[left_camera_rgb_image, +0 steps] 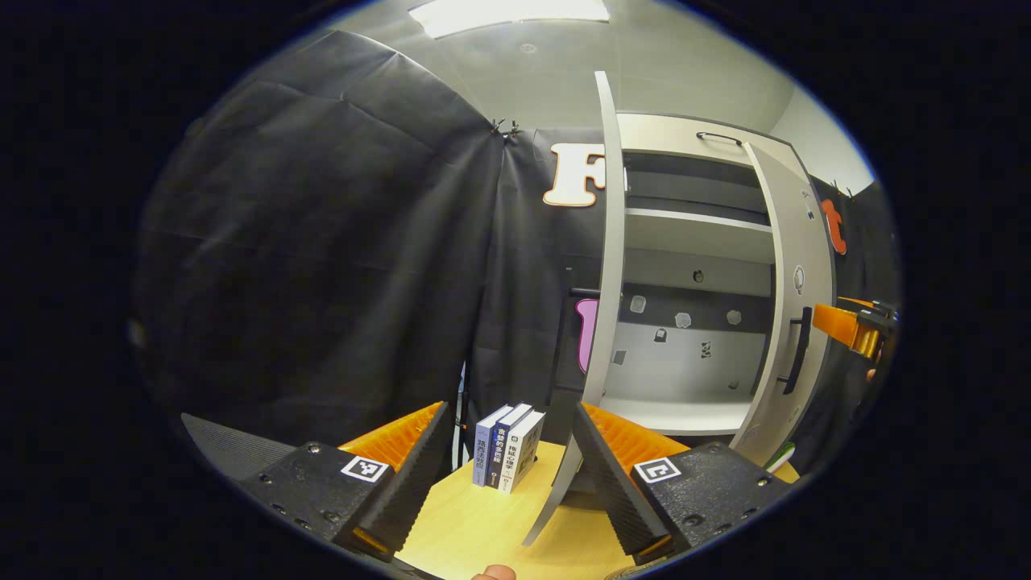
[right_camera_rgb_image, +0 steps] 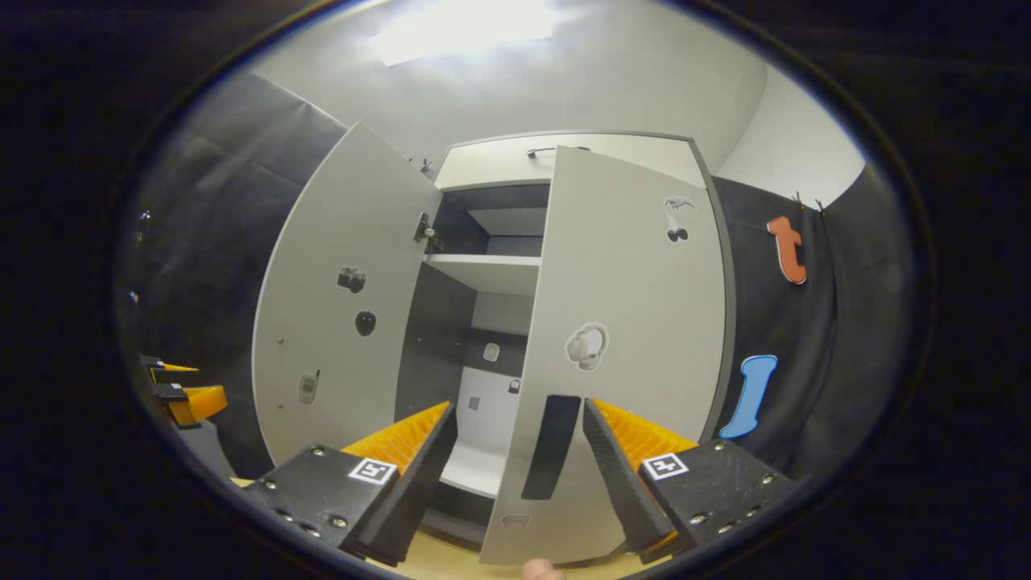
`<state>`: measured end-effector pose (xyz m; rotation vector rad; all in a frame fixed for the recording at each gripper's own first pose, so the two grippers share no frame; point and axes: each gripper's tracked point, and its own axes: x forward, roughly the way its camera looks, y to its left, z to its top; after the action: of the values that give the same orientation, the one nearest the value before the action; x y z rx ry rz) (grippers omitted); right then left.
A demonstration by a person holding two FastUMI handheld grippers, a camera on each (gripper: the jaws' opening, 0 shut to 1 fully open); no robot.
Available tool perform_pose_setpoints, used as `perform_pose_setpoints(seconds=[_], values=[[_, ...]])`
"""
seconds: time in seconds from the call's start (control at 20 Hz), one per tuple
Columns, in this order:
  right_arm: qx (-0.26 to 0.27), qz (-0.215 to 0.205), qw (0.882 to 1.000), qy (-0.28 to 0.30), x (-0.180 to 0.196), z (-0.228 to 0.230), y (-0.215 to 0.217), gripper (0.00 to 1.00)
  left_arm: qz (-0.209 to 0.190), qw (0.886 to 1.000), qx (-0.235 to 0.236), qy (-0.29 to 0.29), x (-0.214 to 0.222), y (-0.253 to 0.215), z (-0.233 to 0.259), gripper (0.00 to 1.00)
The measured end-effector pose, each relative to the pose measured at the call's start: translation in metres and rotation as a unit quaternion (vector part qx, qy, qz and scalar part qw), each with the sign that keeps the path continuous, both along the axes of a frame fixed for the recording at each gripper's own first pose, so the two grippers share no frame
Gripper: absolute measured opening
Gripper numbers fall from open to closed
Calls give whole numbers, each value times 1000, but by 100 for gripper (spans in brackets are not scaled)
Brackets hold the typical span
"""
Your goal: Grasp the bottle in the cabinet with the left hand and place it on the coaster, then close the right door with the right hand and the left door with the left hand.
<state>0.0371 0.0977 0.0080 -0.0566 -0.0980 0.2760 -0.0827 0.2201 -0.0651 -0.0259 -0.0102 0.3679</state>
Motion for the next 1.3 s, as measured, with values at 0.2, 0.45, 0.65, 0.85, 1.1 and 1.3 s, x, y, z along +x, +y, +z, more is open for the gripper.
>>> perform_pose_setpoints(seconds=[0.2, 0.45, 0.65, 0.85, 1.1, 1.3], values=[[-4, -6, 1000, 2, -2, 1, 0, 95, -1, 1000, -2, 1, 9, 6, -4, 95], [-9, -15, 1000, 5, -1, 0, -3, 95, -6, 1000, -11, 4, 20, 13, -7, 91], [-10, -25, 1000, 6, -1, -1, -5, 92, -15, 1000, -13, 7, 29, 18, -7, 91], [-10, -37, 999, 6, -1, 0, -7, 95, -29, 999, -16, 11, 40, 19, -10, 92], [-8, -52, 999, 9, -2, -3, -9, 92, -41, 999, -12, 18, 52, 20, -12, 92], [-7, -55, 998, 15, -1, -8, -9, 92, -43, 999, -9, 23, 57, 21, -14, 94]])
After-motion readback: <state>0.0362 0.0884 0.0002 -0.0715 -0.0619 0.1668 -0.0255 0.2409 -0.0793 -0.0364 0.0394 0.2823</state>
